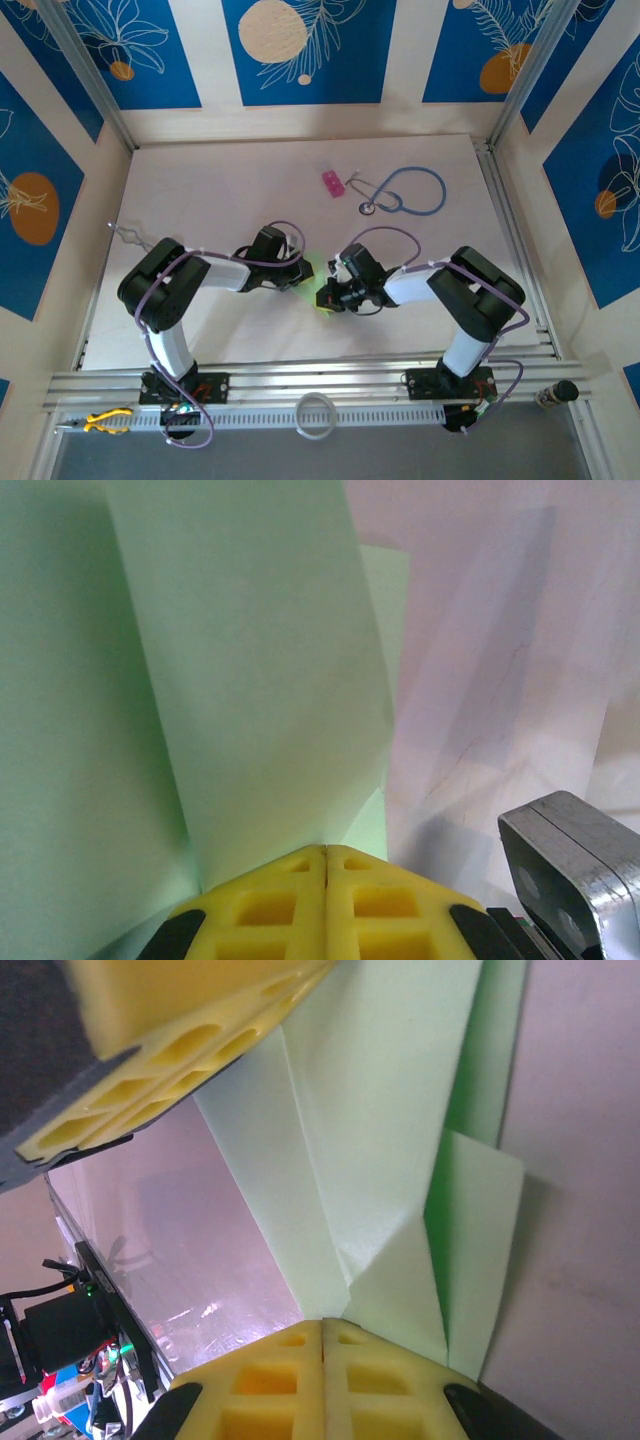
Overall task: Fold a paper plane with a square sheet of paper (pick it up from the middle)
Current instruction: Fourth fold the wing at the center of the table.
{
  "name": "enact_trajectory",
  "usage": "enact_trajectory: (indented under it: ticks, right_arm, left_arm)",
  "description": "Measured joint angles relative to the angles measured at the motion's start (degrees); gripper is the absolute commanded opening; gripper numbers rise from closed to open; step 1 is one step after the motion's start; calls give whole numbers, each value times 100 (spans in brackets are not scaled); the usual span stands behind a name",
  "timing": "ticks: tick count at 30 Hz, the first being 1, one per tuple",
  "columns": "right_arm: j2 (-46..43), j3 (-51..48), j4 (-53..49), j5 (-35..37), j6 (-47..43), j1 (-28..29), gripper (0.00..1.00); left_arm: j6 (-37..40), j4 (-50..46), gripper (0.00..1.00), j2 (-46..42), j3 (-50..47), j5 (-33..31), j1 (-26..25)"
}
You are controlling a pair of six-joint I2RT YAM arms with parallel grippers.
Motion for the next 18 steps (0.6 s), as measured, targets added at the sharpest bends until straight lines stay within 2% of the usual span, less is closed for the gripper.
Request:
enact_trajectory:
  ticks: [18]
  right_arm:
    - [-699,-715,44,240,-94,201,3]
  left_arm:
    - [-22,35,6,-2,-28,-15,-2]
